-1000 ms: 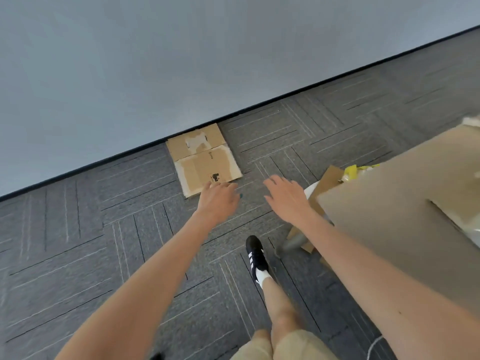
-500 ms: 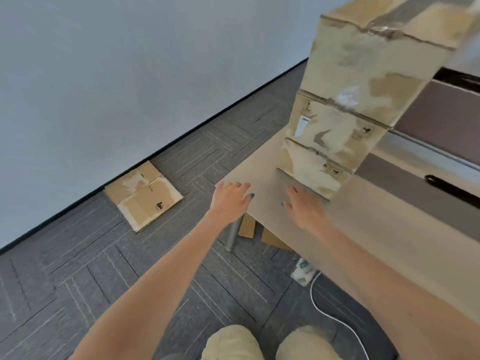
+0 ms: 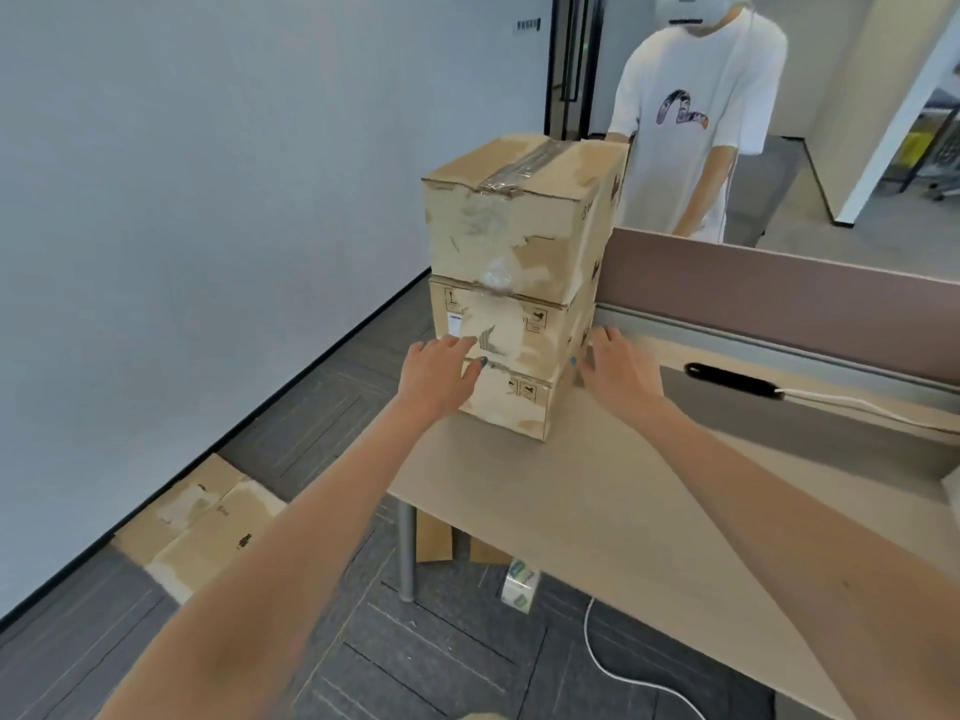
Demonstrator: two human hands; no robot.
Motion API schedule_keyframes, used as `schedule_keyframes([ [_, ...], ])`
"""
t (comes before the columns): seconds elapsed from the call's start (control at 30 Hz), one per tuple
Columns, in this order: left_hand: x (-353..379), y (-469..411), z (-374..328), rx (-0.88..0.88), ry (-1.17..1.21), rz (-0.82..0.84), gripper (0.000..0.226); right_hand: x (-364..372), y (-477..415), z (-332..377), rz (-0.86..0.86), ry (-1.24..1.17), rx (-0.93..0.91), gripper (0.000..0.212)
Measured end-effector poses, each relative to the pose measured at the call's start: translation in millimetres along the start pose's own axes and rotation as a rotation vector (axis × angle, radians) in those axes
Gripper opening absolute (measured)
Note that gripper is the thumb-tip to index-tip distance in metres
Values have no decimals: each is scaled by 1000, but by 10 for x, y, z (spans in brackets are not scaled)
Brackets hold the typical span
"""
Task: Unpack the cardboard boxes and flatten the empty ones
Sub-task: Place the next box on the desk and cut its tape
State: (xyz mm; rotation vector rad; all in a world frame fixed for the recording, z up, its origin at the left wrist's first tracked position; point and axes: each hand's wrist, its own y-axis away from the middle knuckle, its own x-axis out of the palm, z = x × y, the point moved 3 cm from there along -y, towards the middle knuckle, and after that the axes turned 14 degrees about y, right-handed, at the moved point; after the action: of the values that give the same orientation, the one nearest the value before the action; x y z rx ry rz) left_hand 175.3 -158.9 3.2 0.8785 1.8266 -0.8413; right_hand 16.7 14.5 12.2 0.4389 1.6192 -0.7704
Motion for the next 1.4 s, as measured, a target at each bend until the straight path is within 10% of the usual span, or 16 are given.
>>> schedule_keyframes([
  [0.43, -958, -1434, 138, 161, 156, -451, 46, -706, -1254, 138, -273, -229, 294, 43],
  [0.93, -1084, -2476, 461, -182, 996, -280, 54, -636, -1999, 142, -121, -1337, 613, 54],
  [1.4, -822, -2260, -36, -177, 1325, -363, 43, -671, -1614, -296, -154, -1534, 558, 48],
])
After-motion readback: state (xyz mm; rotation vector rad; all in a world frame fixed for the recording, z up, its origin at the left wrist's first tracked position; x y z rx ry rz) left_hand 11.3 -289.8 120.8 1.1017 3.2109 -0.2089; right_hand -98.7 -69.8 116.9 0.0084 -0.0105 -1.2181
